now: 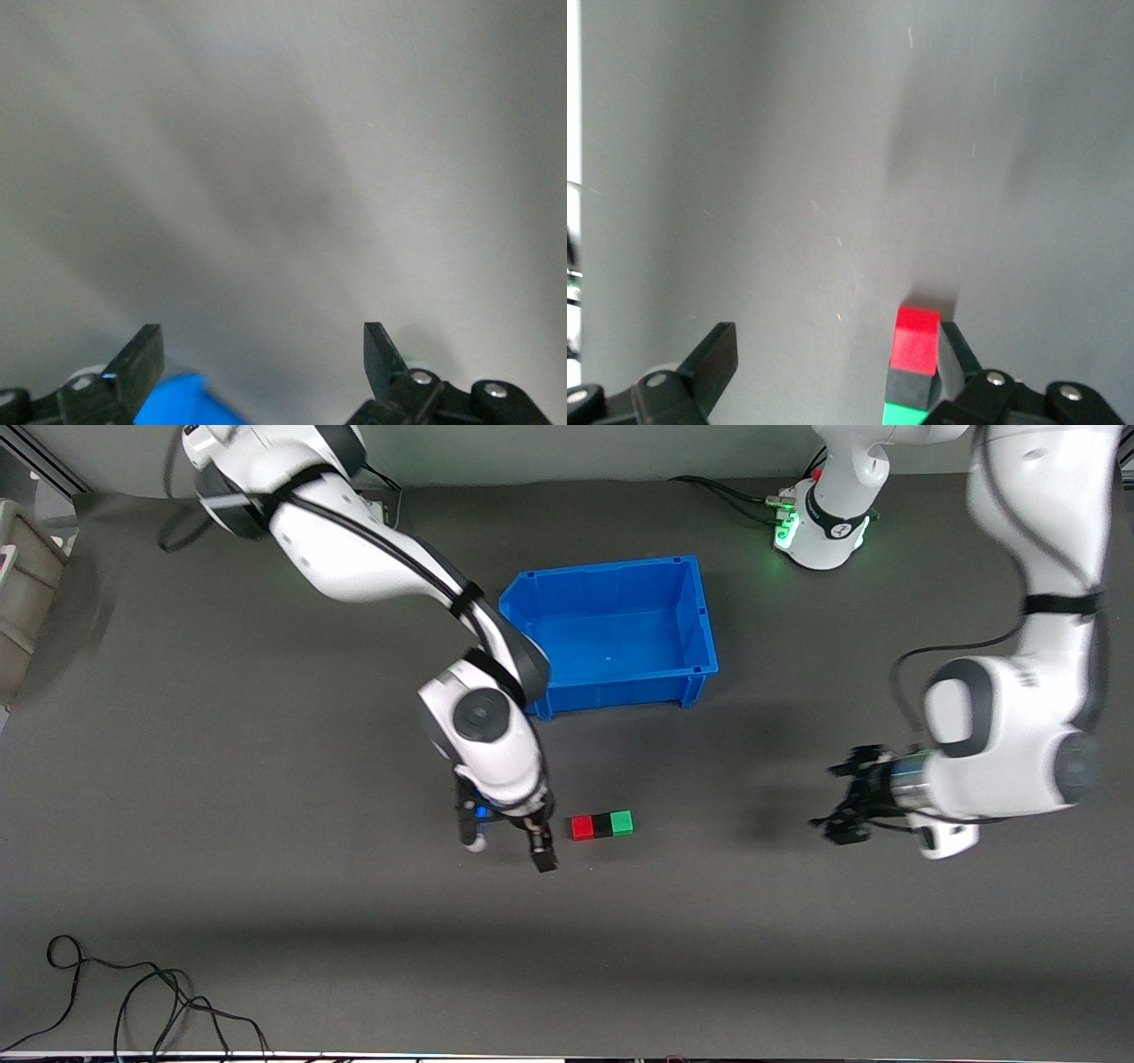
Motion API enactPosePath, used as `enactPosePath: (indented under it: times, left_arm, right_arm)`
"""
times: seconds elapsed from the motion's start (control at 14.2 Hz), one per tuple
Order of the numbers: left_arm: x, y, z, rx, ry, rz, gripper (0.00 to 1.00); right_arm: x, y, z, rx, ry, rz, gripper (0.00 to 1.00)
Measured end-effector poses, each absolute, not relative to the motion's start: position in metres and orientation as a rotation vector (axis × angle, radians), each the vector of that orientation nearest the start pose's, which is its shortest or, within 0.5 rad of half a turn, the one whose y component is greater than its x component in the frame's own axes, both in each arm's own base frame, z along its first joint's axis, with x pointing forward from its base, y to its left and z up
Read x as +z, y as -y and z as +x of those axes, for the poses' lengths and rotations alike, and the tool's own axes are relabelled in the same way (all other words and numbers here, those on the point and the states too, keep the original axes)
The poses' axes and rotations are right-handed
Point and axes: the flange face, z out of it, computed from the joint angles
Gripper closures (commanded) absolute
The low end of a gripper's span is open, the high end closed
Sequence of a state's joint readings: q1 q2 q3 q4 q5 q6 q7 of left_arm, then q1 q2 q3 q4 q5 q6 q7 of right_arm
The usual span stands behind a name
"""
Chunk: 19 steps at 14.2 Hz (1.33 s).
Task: Attach green and red cubes to black cube
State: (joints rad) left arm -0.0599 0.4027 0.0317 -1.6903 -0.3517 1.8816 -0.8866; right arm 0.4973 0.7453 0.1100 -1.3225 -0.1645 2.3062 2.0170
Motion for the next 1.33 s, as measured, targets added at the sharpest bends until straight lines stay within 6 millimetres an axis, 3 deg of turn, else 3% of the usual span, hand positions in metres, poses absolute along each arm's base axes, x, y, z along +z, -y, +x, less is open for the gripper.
enactPosePath:
  times: [0.14,0.28,0.49,0.7,0.84,1.05,1.33]
  left_arm:
    - [0.395,0.008,0.636,0.553,1.378,-2.928,0.0]
    - [0.433,-0.011,0.635,0.548,1.22,-2.961,0.0]
    - [0.472,-0.01,0.633,0.539,0.999,-3.005,0.0]
    - [0.51,-0.007,0.627,0.46,0.704,-3.089,0.0]
    - [0.535,0.0,0.62,0.377,0.441,-3.127,0.0]
    - [0.569,0.021,0.608,0.277,0.193,-3.143,0.0]
    - [0.594,0.03,0.599,0.166,-0.048,-3.156,0.0]
  right_arm:
    - [0.358,-0.361,0.635,-0.218,-1.801,-2.32,0.0]
    - [0.396,-0.311,0.623,-0.259,-1.709,-2.404,0.0]
    - [0.448,-0.239,0.598,-0.283,-1.528,-2.64,0.0]
    - [0.499,-0.171,0.579,-0.245,-1.215,-2.905,0.0]
    - [0.517,-0.135,0.571,-0.162,-0.961,-3.022,0.0]
    - [0.535,-0.083,0.566,-0.093,-0.695,-3.09,0.0]
    - [0.558,-0.049,0.56,-0.116,-0.348,-3.15,0.0]
